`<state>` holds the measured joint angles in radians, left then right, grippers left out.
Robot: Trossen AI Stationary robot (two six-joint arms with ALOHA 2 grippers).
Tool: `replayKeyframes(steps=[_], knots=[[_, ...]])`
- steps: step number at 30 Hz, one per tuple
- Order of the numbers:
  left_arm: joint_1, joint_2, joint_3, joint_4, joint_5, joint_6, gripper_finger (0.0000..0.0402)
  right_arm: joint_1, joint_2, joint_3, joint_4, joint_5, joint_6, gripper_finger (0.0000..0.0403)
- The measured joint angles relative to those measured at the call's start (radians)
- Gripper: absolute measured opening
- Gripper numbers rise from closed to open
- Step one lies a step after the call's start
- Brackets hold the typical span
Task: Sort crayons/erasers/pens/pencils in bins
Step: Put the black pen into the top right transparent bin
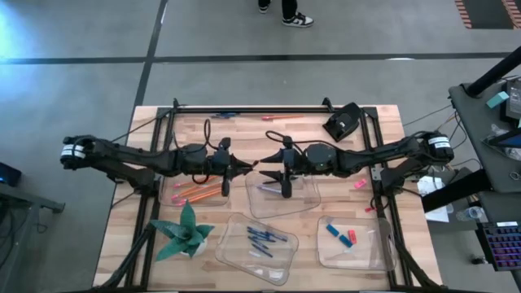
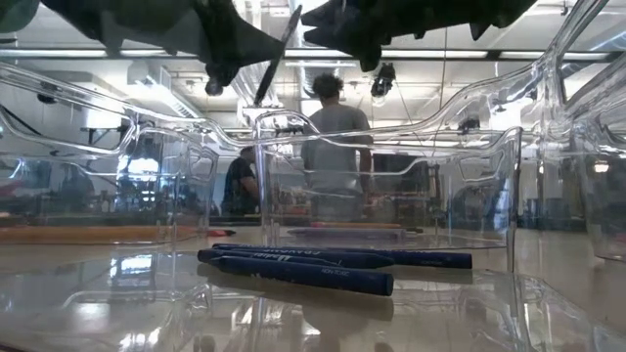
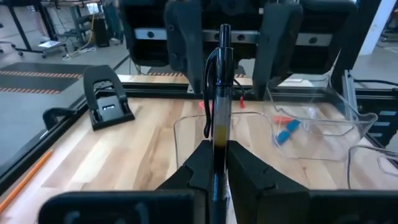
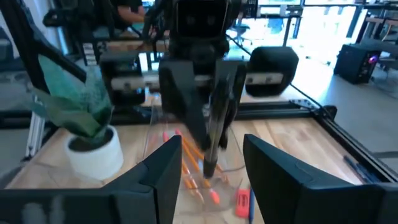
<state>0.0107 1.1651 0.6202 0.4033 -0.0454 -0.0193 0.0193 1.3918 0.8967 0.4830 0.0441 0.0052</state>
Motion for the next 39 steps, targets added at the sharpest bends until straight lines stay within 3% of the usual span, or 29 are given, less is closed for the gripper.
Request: replayKeyframes(steps=[18, 22, 30, 36, 39], knots=[[0.000, 0.134, 0.004, 0.245, 0.014, 0.036, 0.0016, 0.000, 0.001, 0.001, 0.055, 0.000, 0.045, 0.0161], [0.000, 0.143, 0.005, 0.269, 0.017, 0.036, 0.0016, 0.000, 0.001, 0.001, 0.055, 0.000, 0.048, 0.0135], [-0.001, 0.142, 0.015, 0.277, 0.018, 0.051, 0.0016, 0.000, 0.002, 0.001, 0.057, 0.004, 0.064, 0.0038], [-0.001, 0.143, 0.015, 0.276, 0.018, 0.026, 0.0018, 0.000, 0.002, 0.001, 0.056, 0.004, 0.073, 0.0034], [-0.001, 0.144, 0.017, 0.273, 0.018, -0.030, 0.0038, 0.000, 0.002, 0.001, 0.055, 0.003, 0.077, 0.0034]])
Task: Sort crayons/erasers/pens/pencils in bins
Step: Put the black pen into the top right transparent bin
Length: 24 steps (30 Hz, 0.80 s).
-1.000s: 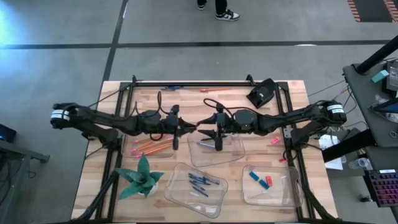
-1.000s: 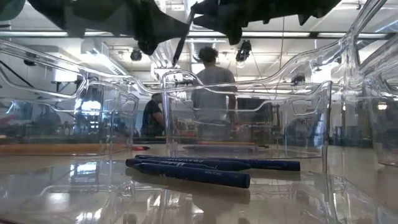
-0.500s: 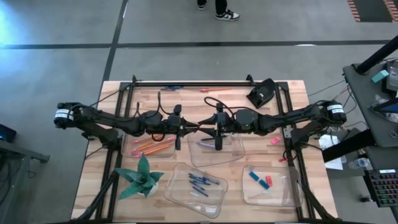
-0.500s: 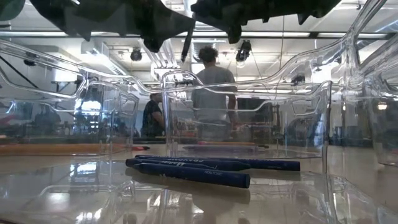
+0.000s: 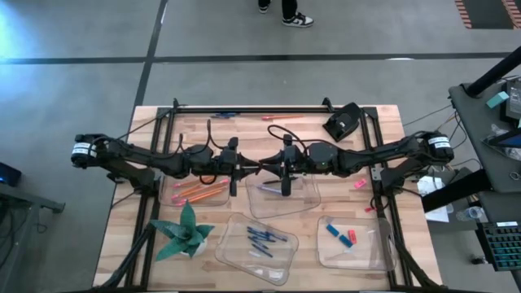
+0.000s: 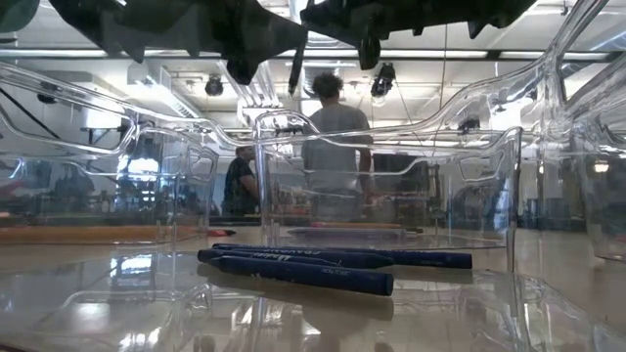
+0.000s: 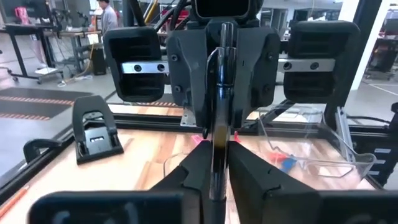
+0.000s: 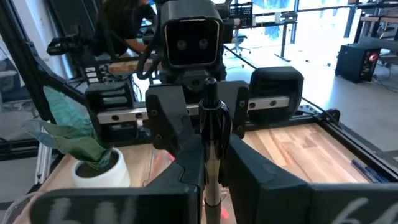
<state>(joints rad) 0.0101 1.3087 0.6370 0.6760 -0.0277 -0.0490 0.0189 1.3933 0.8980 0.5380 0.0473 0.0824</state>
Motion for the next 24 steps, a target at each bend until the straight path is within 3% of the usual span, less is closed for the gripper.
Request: replayKeyframes(steps=[6, 10, 16, 24], knots=[[0.001, 0.000, 0.000, -0.021, -0.001, 0.007, 0.0114, -0.007, -0.029, 0.000, -0.074, -0.005, -0.004, 0.0034], [0.024, -0.020, 0.000, -0.066, -0.017, 0.005, 0.0148, -0.020, -0.097, 0.050, -0.320, 0.004, 0.033, 0.0034], [0.073, -0.077, 0.011, -0.263, -0.083, 0.004, 0.0157, 0.014, -0.108, 0.151, -0.696, -0.004, 0.155, 0.0034], [0.165, -0.132, 0.045, -0.458, -0.096, 0.008, 0.0158, 0.113, -0.016, 0.179, -0.846, -0.004, 0.269, 0.0036]])
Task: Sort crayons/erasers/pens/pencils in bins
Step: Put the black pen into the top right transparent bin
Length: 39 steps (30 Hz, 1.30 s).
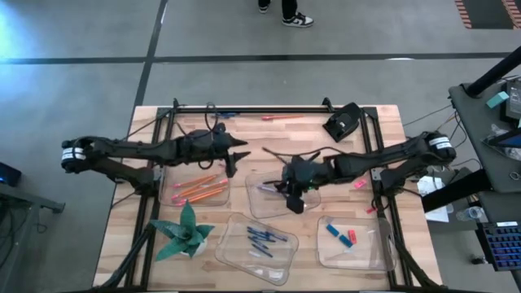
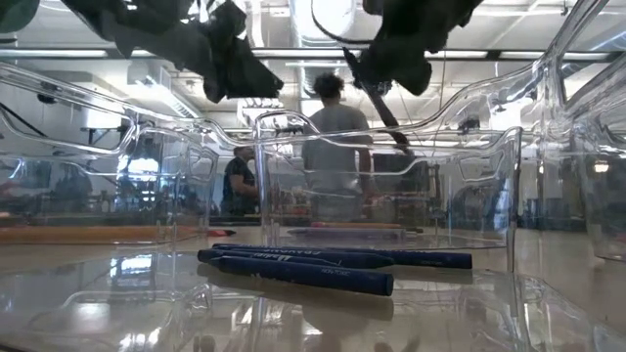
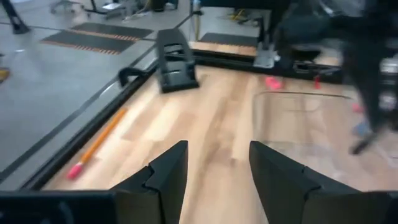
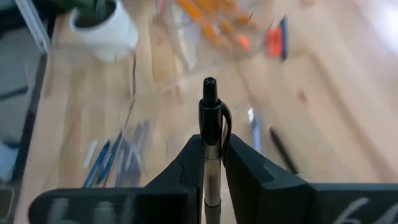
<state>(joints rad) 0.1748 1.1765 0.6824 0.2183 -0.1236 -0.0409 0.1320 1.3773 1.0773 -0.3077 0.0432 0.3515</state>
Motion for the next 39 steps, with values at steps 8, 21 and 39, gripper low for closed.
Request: replayKeyframes(steps=[8, 21, 39], knots=[[0.094, -0.043, 0.034, -0.161, -0.109, 0.104, 0.0158, 0.018, 0.089, 0.010, -0.061, 0.009, 0.050, 0.0040], [0.125, -0.052, 0.031, -0.165, -0.286, 0.106, 0.0158, 0.018, 0.177, 0.010, -0.114, 0.021, 0.024, 0.0042], [0.124, -0.052, 0.029, -0.146, -0.278, 0.104, 0.0158, 0.016, 0.182, 0.047, -0.136, 0.032, -0.022, 0.0078]])
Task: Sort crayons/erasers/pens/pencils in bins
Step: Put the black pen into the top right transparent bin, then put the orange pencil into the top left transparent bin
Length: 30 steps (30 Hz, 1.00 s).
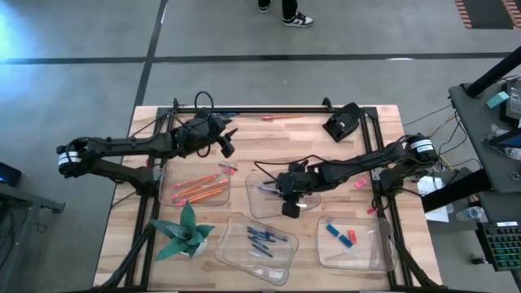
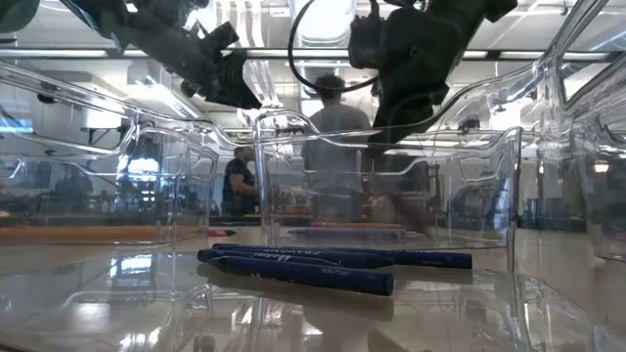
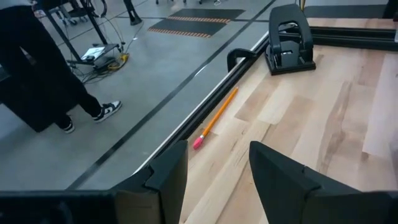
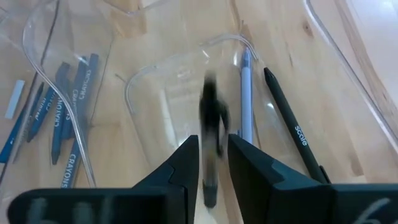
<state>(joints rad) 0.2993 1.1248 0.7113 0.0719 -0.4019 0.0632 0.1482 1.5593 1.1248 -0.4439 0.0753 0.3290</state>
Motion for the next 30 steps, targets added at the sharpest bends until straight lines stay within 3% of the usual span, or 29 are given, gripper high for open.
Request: replayKeyframes(steps=[11, 19, 25, 30], knots=[[0.000, 0.000, 0.000, 0.002, 0.001, -0.003, 0.0158, 0.000, 0.000, -0.031, 0.001, 0.003, 0.002, 0.0052], [0.000, 0.000, 0.000, 0.006, 0.004, -0.006, 0.0158, -0.005, 0.000, 0.038, -0.059, 0.016, -0.020, 0.0082], [0.000, 0.001, -0.001, 0.084, 0.008, -0.057, 0.0158, -0.037, -0.002, 0.194, -0.254, 0.156, -0.132, 0.0104], [-0.001, 0.001, -0.001, 0.181, 0.008, -0.058, 0.0158, -0.123, -0.002, 0.230, -0.247, 0.270, -0.277, 0.0107]])
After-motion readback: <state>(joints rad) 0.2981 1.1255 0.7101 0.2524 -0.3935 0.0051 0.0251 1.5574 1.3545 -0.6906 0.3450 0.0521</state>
